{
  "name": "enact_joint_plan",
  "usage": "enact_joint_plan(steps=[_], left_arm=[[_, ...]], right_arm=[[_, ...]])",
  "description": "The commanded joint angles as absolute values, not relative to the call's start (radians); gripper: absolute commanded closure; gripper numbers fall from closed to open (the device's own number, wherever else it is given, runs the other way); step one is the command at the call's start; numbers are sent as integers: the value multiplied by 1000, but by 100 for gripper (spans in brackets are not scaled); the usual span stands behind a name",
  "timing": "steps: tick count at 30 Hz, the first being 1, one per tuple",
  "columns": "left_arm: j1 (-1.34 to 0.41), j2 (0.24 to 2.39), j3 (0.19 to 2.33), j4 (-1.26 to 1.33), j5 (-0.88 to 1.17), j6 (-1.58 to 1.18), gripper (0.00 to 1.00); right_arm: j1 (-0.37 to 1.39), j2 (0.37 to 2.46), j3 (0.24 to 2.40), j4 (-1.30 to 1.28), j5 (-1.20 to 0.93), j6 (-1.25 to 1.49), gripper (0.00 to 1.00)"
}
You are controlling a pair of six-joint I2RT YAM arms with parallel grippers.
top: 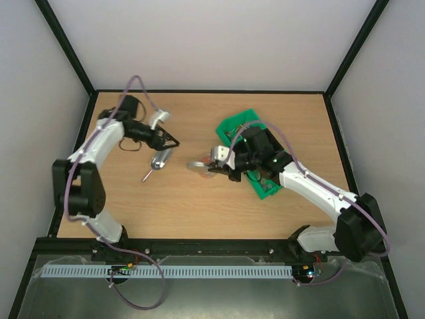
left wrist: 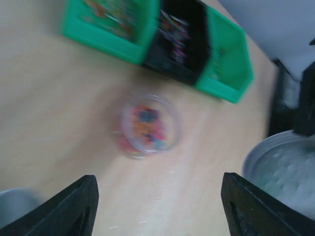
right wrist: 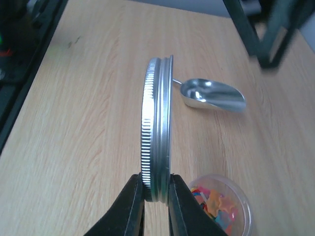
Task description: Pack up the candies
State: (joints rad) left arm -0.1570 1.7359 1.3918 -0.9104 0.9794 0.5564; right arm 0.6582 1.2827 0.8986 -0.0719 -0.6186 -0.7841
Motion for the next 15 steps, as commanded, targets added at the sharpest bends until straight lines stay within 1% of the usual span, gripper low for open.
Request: enact_joint_plan(steps=[1, 4, 10, 15], left_arm=[[-59, 1539, 1261, -472, 844, 295, 25], [-67, 1447, 1178, -346, 757, 314, 18], [-112, 1437, 1114, -377, 732, 418, 16], [-144, 1379, 980, -366, 692, 553, 15]], right_arm=[[588, 1354, 978, -78, -699, -413, 96], [537, 1420, 1014, -92, -775, -251, 95], [493, 1610, 1169, -252, -964, -155, 93], [463, 1721, 1246, -256, -1004, -40, 92]])
